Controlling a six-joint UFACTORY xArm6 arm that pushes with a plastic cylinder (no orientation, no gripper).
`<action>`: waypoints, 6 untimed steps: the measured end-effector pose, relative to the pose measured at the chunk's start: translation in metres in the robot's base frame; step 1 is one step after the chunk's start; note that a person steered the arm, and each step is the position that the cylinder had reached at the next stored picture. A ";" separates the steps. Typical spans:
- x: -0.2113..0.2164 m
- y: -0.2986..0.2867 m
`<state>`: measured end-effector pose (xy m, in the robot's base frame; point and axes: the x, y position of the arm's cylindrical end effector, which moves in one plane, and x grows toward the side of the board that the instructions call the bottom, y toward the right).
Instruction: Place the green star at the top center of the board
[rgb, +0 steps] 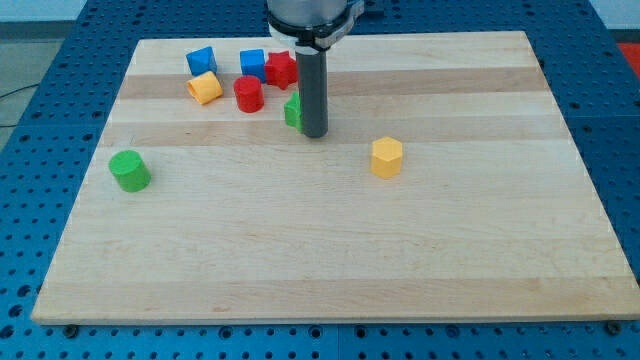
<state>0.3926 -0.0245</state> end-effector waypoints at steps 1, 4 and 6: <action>0.021 -0.022; -0.060 0.041; -0.010 -0.031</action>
<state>0.3827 -0.0558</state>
